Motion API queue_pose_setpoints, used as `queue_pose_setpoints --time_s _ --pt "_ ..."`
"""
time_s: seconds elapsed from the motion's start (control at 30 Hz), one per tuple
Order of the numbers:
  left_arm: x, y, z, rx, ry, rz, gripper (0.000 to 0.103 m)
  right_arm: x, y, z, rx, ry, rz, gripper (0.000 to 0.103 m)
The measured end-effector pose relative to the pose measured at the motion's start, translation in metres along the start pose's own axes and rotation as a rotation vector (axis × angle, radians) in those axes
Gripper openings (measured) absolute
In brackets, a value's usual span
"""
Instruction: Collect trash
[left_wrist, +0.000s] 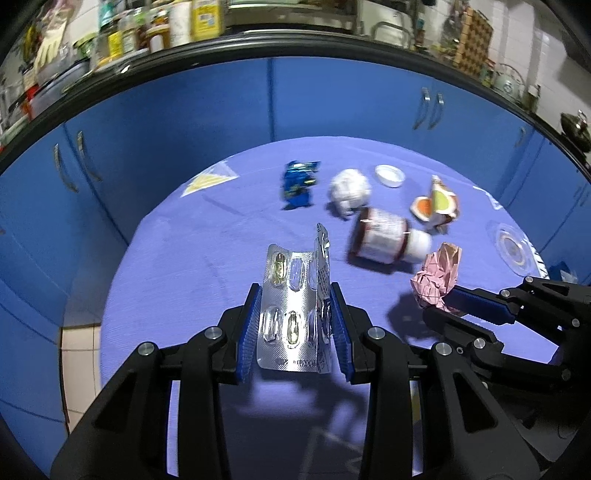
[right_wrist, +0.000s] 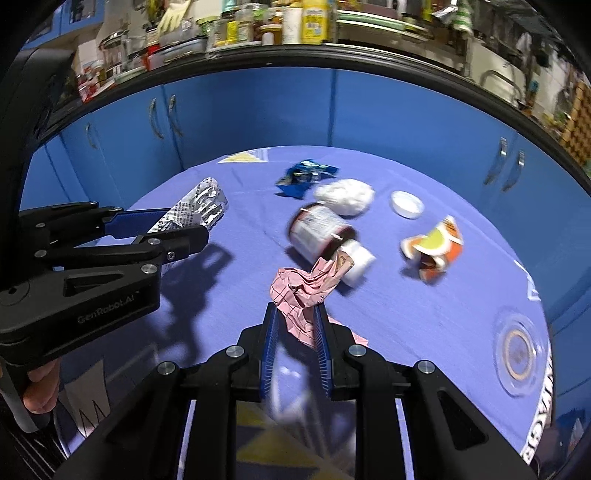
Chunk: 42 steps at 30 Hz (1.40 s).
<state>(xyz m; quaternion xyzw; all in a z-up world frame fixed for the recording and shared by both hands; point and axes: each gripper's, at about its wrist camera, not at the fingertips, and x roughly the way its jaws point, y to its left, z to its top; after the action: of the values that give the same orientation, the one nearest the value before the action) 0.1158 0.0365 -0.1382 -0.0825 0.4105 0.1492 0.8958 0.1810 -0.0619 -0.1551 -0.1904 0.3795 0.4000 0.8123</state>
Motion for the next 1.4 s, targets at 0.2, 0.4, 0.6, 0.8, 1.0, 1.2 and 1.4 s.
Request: queue_pose_setpoints --time_s 0.2,0.4,0.6,0.8,1.0,1.2,1.4 --pt "-0.006 -0.044 0.004 0.071 -0.016 -0.047 0.037 -0.024 -0.035 -0.022 0.071 -0.014 -0.062 0.02" --pt "-0.007 -0.091 0.006 0.141 -0.018 -0.097 0.037 -0.051 -0.073 -0.047 0.151 -0.03 -0.124 0.02" --pt "-0.009 -0.144 0.007 0.224 -0.022 -0.156 0.037 -0.077 -0.108 -0.072 0.233 -0.045 -0.204 0.02" --pt "-0.006 -0.192 0.005 0.293 -0.009 -0.21 0.037 -0.106 -0.142 -0.105 0.309 -0.036 -0.337 0.02" --pt "-0.011 -0.243 0.001 0.366 -0.016 -0.268 0.037 -0.131 -0.175 -0.136 0.403 -0.019 -0.439 0.02" --pt "-0.021 -0.275 0.0 0.415 -0.037 -0.303 0.037 -0.148 -0.202 -0.159 0.484 -0.01 -0.509 0.022" --pt "-0.022 -0.297 0.002 0.438 -0.038 -0.323 0.037 -0.161 -0.222 -0.176 0.578 -0.003 -0.63 0.069"
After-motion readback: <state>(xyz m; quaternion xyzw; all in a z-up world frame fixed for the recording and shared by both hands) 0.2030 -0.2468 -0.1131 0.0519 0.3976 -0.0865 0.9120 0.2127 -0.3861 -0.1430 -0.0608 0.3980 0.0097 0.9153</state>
